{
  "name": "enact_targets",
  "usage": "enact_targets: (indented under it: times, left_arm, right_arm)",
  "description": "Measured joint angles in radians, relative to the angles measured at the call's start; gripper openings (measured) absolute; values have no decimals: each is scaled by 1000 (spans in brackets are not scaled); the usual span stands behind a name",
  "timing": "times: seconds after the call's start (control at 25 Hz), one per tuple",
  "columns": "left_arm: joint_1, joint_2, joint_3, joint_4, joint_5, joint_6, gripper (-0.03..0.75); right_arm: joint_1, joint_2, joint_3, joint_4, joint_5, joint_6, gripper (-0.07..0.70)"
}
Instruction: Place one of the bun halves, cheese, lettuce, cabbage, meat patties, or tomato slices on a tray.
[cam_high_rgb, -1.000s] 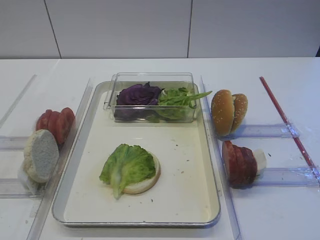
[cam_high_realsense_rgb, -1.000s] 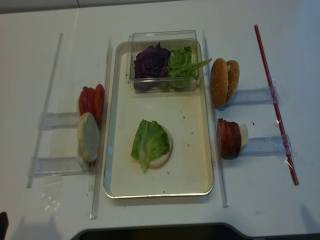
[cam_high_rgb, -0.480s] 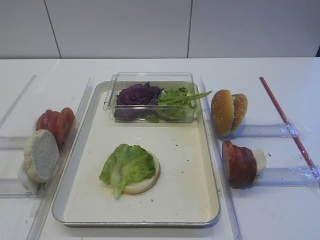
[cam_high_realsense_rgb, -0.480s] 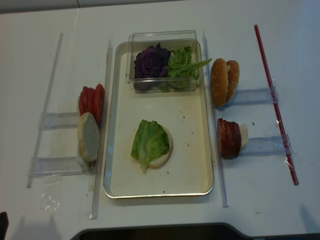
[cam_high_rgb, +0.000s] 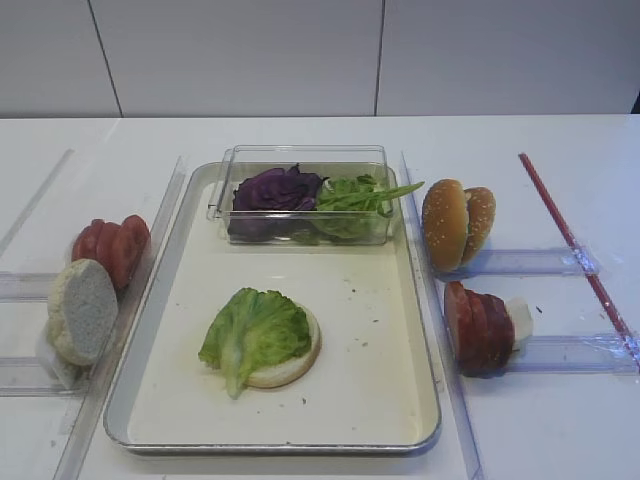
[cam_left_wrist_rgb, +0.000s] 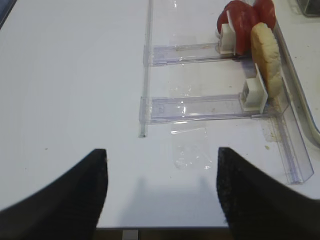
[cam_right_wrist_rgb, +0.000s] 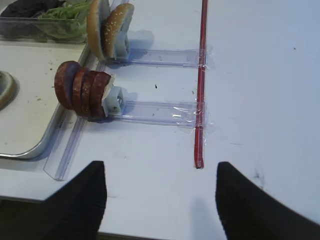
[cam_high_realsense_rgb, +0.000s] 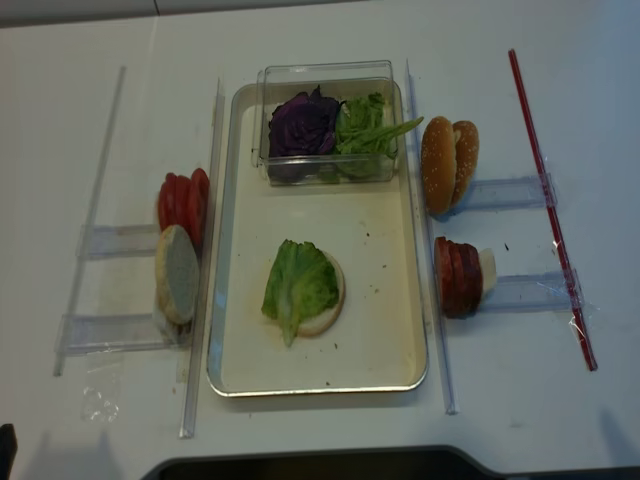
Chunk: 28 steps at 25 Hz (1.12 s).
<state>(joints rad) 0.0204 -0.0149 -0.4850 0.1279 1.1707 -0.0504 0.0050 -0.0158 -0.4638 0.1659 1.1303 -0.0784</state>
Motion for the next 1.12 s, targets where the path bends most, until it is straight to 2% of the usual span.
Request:
enact_targets:
  times: [1.12]
  left_arm:
    - [0, 0, 0, 0, 0, 0, 469]
  right_arm:
    - [0, 0, 0, 0, 0, -2, 509]
